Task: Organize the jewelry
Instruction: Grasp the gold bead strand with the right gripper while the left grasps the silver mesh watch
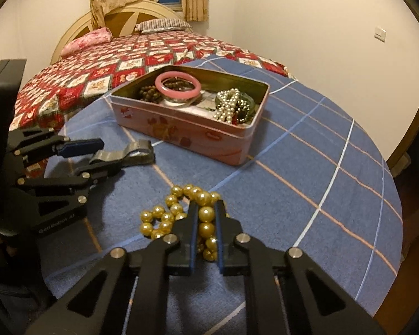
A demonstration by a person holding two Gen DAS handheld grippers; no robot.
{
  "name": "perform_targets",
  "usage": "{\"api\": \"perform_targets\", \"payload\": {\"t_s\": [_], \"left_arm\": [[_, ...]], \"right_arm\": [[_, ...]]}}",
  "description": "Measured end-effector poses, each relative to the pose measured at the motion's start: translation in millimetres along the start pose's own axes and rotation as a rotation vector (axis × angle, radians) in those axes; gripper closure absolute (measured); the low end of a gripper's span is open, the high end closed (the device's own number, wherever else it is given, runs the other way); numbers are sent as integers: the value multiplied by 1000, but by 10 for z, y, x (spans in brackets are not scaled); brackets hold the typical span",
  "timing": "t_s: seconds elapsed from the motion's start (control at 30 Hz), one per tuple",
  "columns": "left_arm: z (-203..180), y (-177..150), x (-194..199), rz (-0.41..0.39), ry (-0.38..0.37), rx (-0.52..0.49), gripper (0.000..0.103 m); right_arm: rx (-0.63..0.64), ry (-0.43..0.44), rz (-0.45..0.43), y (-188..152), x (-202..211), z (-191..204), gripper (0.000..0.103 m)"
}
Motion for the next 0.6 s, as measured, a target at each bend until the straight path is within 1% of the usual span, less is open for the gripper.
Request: {"api": "perform_targets", "payload": {"t_s": [0.03,0.07,0.1,0.2,0.5,0.6], "left_arm": [[-8,9,26,-8,-5,-3,82],[-24,24,63,-17,-21,-6,87],[-34,37,89,-19,-23,-7,103],[-60,20,74,-1,-40,-13,103],[103,11,93,-11,-64,53,103],[125,36,100,-11,-106,67,103]], "right_arm": [[-4,0,-4,-3,12,-12,90],[-7,-1,-6,4,9,-8,90],[-10,-2,-11,7,19,-12,90],[-17,-4,-30,17,63,-29,90],[-38,0,-56,41,128,-75,90],[-42,3,-54,37,119,-82,90]]}}
Point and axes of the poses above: each gripper's, at about its wrist camera, not at the fingertips, and x roughly against the way its jaws point, z to its left, y to its top, the point moved 4 cm from there along -x, roughly the way its jaws point, and after that the axes turned 9 degrees about z, right-handed, at the moved point
